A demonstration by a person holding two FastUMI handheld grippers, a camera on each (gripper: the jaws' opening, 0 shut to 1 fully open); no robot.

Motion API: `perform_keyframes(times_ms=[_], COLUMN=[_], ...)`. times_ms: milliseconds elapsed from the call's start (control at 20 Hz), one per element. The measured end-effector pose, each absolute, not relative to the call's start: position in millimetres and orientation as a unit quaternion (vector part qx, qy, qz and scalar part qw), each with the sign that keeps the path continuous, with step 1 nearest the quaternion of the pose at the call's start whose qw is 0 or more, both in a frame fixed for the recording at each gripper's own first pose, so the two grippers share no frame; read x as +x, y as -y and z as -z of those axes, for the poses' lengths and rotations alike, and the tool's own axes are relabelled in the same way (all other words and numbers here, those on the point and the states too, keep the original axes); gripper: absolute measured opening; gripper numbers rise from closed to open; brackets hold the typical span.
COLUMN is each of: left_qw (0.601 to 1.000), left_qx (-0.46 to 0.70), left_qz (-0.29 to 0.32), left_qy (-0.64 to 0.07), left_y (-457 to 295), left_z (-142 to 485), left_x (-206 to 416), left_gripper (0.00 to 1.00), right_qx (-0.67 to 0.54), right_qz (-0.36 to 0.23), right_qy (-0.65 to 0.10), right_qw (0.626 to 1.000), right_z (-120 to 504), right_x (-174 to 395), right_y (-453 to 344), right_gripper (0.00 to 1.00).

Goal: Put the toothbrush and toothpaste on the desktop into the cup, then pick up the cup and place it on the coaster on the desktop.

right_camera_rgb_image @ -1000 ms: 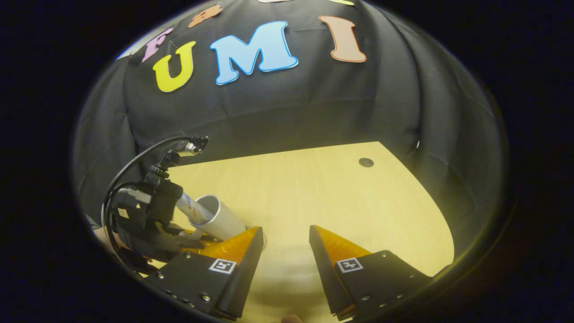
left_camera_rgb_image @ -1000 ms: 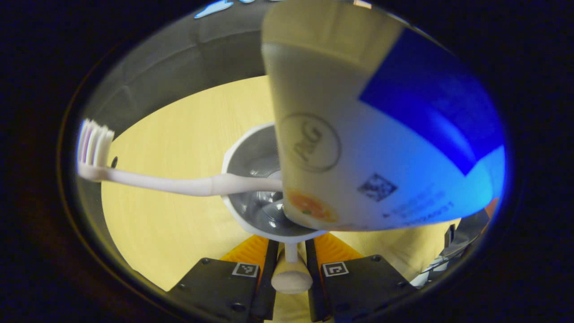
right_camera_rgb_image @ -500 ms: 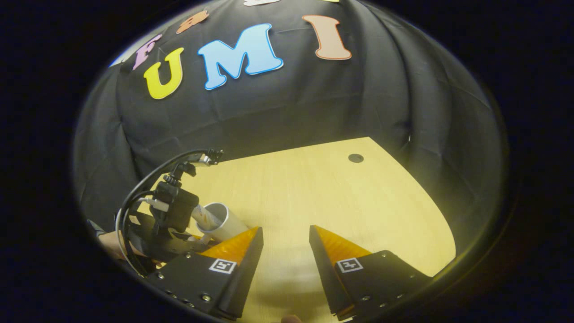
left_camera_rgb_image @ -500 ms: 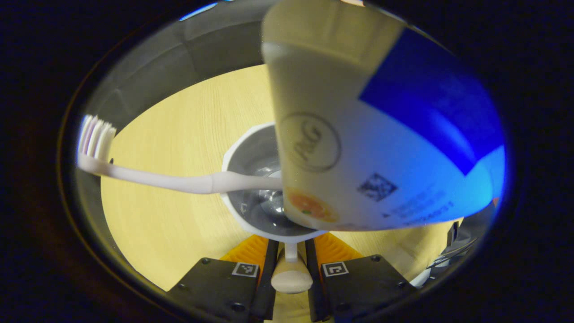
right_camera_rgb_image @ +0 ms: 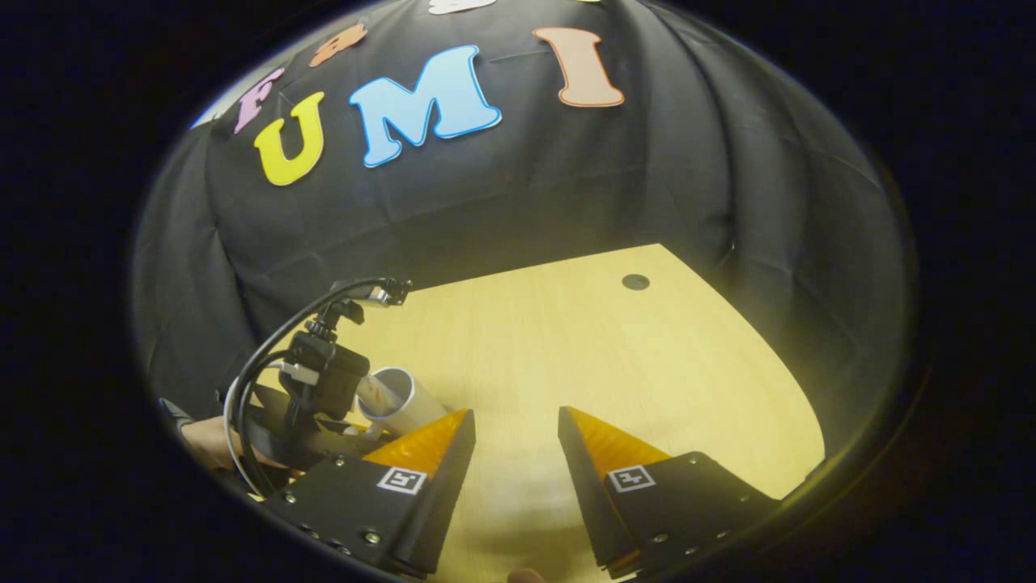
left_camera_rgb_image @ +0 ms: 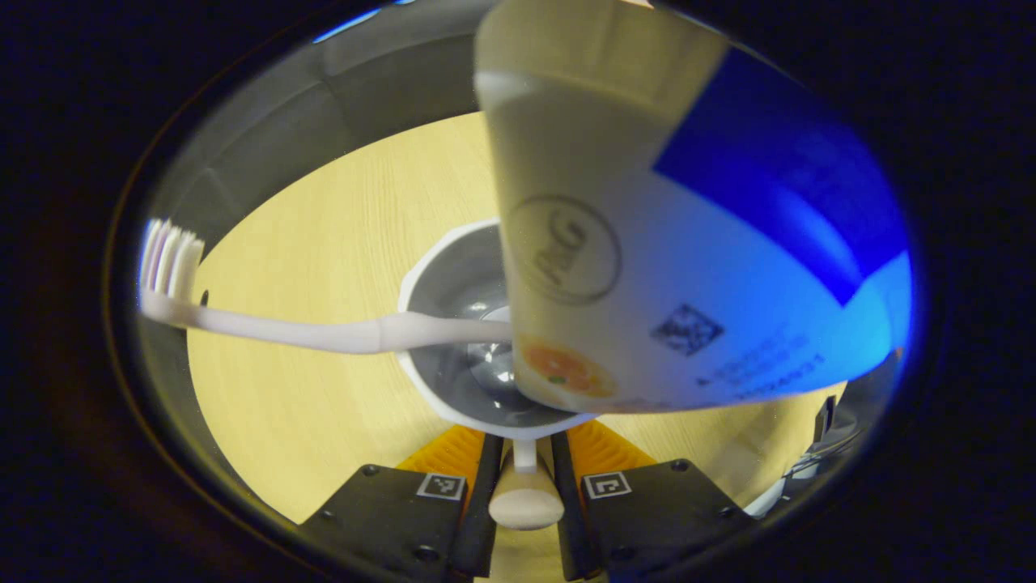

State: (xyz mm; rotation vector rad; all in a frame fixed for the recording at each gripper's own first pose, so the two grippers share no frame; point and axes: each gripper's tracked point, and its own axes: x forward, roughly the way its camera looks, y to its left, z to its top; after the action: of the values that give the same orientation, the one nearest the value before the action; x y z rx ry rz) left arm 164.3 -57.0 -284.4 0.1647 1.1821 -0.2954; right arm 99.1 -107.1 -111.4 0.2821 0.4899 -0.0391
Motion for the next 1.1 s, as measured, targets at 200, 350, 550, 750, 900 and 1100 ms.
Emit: perform_keyframes(times_ms=[200,350,550,750,900,1100], left_qw=[0.828,0.847,0.883,0.925,0.951,0.977], left_qx=[0.05,0.037,0.023,0.003,-0.013,-0.026], left_qz=[0.14,0.143,0.133,0.112,0.083,0.034], left_qy=[-0.541,-0.51,-0.449,-0.364,-0.298,-0.21], left_y=[64.7,71.8,72.3,45.2,23.2,5.8], left_z=[281.2,269.3,237.1,180.3,136.4,108.9], left_x=[162.8,162.2,162.8,154.3,137.9,114.5], left_gripper=[0.55,0.77,0.93,0.92,0.92,0.92], right_qx=[0.137,0.126,0.112,0.089,0.068,0.03], right_qz=[0.016,0.015,0.003,-0.014,-0.037,-0.045], right_qy=[-0.234,-0.224,-0.199,-0.158,-0.121,-0.069], right_qw=[0.962,0.966,0.974,0.983,0.99,0.996], right_z=[103.9,98.8,85.4,61.2,39.3,13.0], right_x=[97.0,97.4,95.3,87.9,77.0,54.9], right_y=[106.9,109.3,108.4,101.0,90.7,81.5], right_gripper=[0.67,0.66,0.66,0.67,0.67,0.66])
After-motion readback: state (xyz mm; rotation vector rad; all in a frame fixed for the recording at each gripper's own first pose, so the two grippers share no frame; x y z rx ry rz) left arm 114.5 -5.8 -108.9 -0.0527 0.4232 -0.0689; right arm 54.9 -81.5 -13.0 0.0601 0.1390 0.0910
